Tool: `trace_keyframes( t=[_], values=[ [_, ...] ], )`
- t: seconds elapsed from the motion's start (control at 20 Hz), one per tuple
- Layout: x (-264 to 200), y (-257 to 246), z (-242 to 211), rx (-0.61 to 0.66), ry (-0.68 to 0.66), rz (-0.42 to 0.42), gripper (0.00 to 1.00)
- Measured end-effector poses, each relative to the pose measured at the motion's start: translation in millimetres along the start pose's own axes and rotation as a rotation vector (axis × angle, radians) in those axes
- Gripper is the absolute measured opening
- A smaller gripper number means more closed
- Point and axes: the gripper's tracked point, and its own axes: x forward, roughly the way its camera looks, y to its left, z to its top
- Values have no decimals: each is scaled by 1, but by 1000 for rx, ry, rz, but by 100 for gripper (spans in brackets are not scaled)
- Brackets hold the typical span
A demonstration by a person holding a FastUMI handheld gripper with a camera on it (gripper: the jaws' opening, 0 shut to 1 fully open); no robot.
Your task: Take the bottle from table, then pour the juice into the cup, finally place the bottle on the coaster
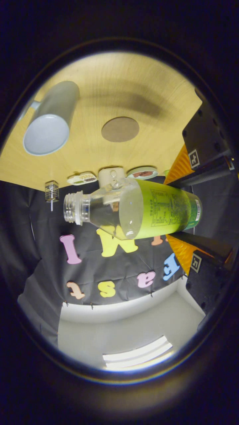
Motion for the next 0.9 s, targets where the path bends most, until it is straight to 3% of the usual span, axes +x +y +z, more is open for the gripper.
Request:
trace_keyframes(
  t=[0.9],
  values=[
    [8,15,10,141,-31,41,77]
  ],
)
